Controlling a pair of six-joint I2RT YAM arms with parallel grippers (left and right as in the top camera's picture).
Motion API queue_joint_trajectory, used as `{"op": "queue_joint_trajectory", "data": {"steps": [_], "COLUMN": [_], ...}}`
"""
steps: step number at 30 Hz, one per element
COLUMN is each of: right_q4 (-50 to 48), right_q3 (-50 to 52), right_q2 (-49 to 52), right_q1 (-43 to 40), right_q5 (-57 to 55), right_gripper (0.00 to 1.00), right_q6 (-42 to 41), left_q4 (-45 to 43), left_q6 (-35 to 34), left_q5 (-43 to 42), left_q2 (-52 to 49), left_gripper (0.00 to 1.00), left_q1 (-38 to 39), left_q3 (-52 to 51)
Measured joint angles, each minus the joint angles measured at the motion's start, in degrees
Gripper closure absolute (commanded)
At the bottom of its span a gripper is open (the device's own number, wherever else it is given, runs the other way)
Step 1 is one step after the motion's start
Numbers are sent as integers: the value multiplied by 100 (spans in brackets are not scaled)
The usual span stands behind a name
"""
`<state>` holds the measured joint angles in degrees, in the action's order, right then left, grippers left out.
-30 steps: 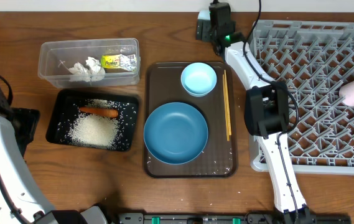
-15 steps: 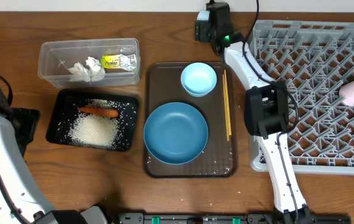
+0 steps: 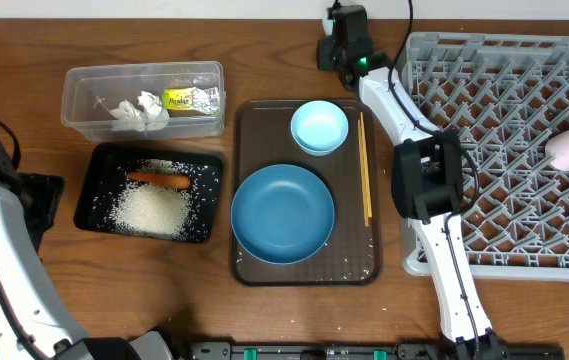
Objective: Sort waste into correct bins and load items into the dishwasher rack
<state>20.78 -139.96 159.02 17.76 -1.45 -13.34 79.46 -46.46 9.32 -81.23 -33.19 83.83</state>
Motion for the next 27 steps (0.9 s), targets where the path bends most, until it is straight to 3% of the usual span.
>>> {"op": "queue_joint_trajectory", "data": {"steps": [9,15,21,27], "right_q4": [820,1596,2542,3659], "right_q3": [-11,-7,-37,-118], "right_q2": [-560,-1639,-3053,-3427], "right_q1": [-59,-352,-1167,-2406], "right_q5": [15,181,1021,2564], "right_gripper": [99,99,99,99], "right_q6": [-11,-28,-173,-280], "left_q4": [0,-2,0,-2], "left_q6": [2,2,0,0], "left_q5": [0,0,0,0], "left_q2": [0,0,0,0], "left_gripper": [2,2,2,2], "left_q1": [0,0,0,0], "left_q3": [0,0,0,0]}}
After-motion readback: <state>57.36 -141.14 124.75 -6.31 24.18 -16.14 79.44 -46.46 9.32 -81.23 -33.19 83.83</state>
